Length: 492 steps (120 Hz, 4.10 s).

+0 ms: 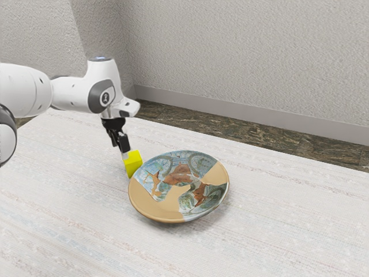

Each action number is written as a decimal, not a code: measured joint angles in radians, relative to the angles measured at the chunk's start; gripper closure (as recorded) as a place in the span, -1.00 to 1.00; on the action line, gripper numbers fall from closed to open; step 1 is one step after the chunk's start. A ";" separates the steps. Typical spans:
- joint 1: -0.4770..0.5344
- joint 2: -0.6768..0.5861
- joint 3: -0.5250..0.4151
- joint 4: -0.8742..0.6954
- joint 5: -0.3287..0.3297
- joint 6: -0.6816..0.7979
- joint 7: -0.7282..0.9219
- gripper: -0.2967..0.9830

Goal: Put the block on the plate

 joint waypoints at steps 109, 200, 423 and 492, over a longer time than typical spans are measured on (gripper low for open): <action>0.057 0.199 -0.093 0.198 0.049 -0.045 0.200 -0.54; 0.068 0.220 -0.087 0.197 0.051 -0.039 0.232 -0.22; -0.195 -0.003 -0.185 -0.050 0.103 0.028 -0.004 -0.12; -0.184 -0.126 -0.179 -0.014 0.121 -0.042 -0.069 -0.50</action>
